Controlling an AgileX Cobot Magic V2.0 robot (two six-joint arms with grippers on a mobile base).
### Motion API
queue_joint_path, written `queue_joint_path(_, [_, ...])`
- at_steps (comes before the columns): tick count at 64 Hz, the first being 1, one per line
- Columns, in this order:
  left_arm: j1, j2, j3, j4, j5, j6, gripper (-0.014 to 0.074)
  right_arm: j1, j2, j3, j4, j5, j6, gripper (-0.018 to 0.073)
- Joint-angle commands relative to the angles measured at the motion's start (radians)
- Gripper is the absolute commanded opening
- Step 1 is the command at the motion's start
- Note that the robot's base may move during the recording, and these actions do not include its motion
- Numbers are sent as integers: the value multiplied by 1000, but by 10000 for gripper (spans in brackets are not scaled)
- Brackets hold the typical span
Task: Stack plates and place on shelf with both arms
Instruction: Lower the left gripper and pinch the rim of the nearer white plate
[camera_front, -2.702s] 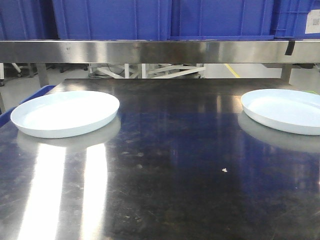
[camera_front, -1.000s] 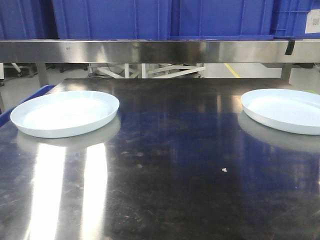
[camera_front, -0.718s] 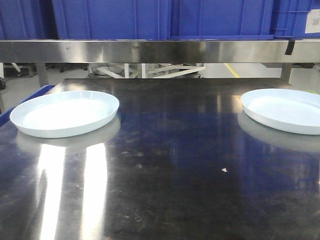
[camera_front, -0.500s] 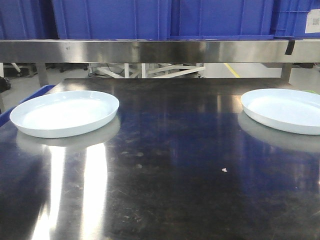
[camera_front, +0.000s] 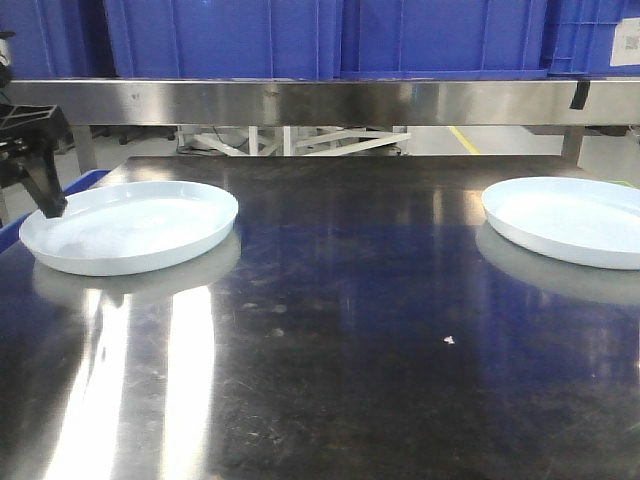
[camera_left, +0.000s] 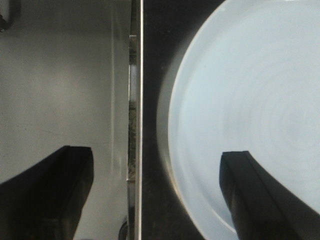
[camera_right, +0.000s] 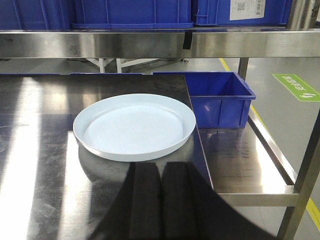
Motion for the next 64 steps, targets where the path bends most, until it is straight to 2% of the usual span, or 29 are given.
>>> queue_joint_path(1, [2, -33, -36, -56, -48, -10, 572, 0, -21, -16, -11, -93, -2, 56])
queue_joint_path(12, [2, 8, -36, -62, -41, -10, 547, 0, -21, -16, -11, -93, -2, 56])
queue_joint_path(20, [2, 23, -36, -62, -29, -10, 465, 0, -21, -16, -11, -93, -2, 56])
queue_joint_path(42, [2, 21, -36, -63, -29, -10, 76, 0, -21, -16, -11, -93, -2, 56])
queue_joint_path(64, [2, 15, -61, -64, -9, -10, 90, 0, -21, -16, -11, -93, -2, 56])
